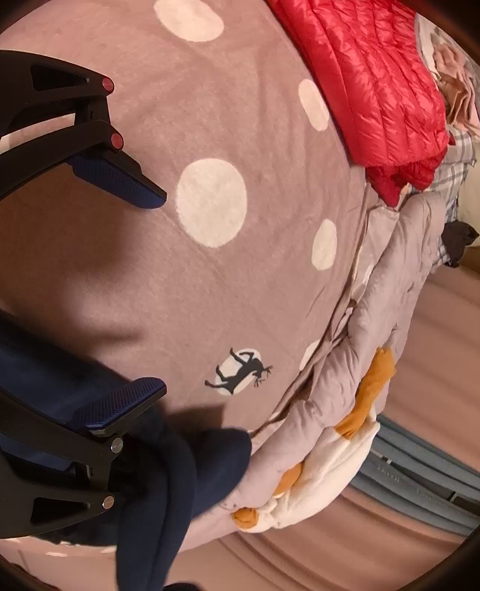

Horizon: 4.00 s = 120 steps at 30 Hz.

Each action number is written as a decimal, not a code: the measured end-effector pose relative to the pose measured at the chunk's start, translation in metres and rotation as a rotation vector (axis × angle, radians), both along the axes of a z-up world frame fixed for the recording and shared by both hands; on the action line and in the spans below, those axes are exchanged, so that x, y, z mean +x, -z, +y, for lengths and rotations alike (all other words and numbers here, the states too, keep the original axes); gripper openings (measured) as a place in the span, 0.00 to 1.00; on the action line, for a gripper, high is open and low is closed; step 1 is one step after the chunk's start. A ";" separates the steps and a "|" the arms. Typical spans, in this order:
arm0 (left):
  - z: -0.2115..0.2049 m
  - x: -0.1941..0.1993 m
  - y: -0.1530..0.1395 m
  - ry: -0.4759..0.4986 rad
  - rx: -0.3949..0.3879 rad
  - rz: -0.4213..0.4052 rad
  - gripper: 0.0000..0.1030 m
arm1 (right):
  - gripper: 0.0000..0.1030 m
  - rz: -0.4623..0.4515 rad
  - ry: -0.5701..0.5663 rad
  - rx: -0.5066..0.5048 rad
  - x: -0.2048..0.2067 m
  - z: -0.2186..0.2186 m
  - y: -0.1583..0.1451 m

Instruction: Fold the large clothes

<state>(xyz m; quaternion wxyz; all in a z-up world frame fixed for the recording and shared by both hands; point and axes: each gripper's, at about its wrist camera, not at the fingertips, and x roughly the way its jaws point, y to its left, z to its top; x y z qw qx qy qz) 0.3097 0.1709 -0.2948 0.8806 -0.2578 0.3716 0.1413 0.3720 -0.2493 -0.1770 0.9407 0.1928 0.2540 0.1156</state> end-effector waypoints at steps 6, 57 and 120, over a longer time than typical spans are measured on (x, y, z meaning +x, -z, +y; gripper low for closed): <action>-0.017 -0.001 0.002 0.038 0.054 0.018 0.89 | 0.37 0.400 0.202 -0.027 -0.021 -0.078 0.113; -0.063 0.055 0.028 0.377 0.136 0.115 0.62 | 0.30 0.451 0.249 -0.107 -0.030 -0.089 0.105; -0.023 0.000 0.027 0.280 0.019 0.054 0.58 | 0.65 0.430 -0.251 -0.268 0.083 0.201 0.109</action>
